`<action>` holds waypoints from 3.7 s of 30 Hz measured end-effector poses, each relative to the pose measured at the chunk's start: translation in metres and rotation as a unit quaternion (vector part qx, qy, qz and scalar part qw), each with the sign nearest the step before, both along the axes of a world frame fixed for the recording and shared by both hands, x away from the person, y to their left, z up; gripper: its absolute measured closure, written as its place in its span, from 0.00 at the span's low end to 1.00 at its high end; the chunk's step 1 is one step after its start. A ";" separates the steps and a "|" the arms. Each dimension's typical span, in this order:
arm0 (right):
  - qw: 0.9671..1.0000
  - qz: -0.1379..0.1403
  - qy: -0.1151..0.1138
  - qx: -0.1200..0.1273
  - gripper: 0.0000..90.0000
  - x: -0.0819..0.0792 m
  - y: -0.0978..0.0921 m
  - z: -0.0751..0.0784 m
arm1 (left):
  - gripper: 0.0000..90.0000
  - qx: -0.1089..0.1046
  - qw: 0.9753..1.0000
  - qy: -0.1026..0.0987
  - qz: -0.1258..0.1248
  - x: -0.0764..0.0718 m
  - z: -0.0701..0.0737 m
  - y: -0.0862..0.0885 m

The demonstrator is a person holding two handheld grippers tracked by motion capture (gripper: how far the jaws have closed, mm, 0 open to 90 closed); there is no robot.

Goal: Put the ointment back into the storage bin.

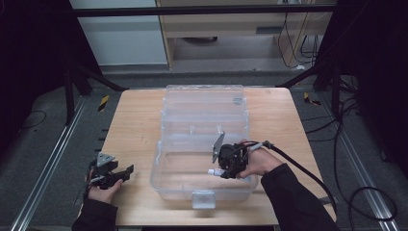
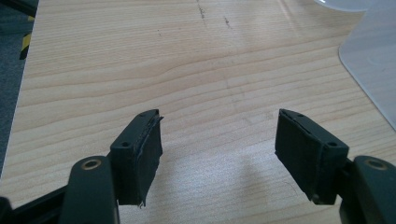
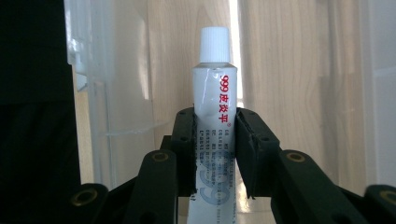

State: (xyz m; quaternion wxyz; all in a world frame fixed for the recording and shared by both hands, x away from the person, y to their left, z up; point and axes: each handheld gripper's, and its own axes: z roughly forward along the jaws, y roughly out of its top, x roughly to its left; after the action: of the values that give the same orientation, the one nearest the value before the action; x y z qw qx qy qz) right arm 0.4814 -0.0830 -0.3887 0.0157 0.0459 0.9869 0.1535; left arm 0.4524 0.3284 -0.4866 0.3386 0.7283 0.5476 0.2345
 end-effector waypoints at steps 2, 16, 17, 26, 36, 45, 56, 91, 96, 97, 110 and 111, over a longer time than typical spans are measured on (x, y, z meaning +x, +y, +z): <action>1.000 0.000 0.001 -0.002 0.77 0.000 0.000 -0.002 | 0.35 0.000 1.000 0.000 0.000 0.000 0.000 0.000; 1.000 0.001 0.006 -0.023 0.77 0.005 0.001 -0.028 | 0.35 0.000 1.000 0.000 0.001 0.000 0.000 0.000; 1.000 0.003 0.006 -0.025 0.77 0.005 0.001 -0.030 | 0.35 0.001 1.000 0.000 0.001 0.000 0.000 0.000; 0.999 0.011 0.003 -0.041 0.77 0.007 0.005 -0.041 | 0.35 0.002 1.000 0.000 0.001 0.000 0.000 0.000; 0.999 0.015 0.006 -0.050 0.77 0.008 0.007 -0.051 | 0.35 0.003 1.000 0.000 0.000 0.000 0.000 0.000; 0.998 0.021 0.009 -0.059 0.77 0.008 0.010 -0.058 | 0.35 0.003 1.000 0.001 0.000 0.000 0.000 0.000; 0.997 0.012 0.013 -0.078 0.76 0.008 0.009 -0.059 | 0.35 0.003 1.000 0.002 -0.001 0.000 -0.001 0.000; 0.897 -0.310 -0.127 0.288 0.27 -0.030 -0.134 0.023 | 0.35 0.001 1.000 0.001 0.003 0.000 0.000 0.001; 0.874 -0.346 -0.140 0.310 0.23 -0.034 -0.153 0.011 | 0.35 0.001 1.000 0.001 0.003 0.000 0.000 0.000; 0.863 -0.363 -0.147 0.318 0.22 -0.035 -0.161 0.005 | 0.35 0.001 1.000 0.001 0.004 -0.001 0.000 0.000; 0.815 -0.450 -0.146 0.334 0.19 -0.033 -0.197 -0.038 | 0.38 -0.004 1.000 -0.001 0.001 0.000 0.000 0.001; 0.803 -0.466 -0.150 0.341 0.18 -0.032 -0.203 -0.045 | 0.39 -0.004 1.000 -0.001 0.001 0.000 0.000 0.001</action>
State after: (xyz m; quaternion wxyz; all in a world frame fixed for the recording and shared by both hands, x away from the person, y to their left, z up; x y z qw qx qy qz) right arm 0.4495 -0.2858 -0.4334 0.2167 0.4787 0.7163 0.4592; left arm 0.4520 0.3295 -0.4861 0.3418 0.7261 0.5491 0.2334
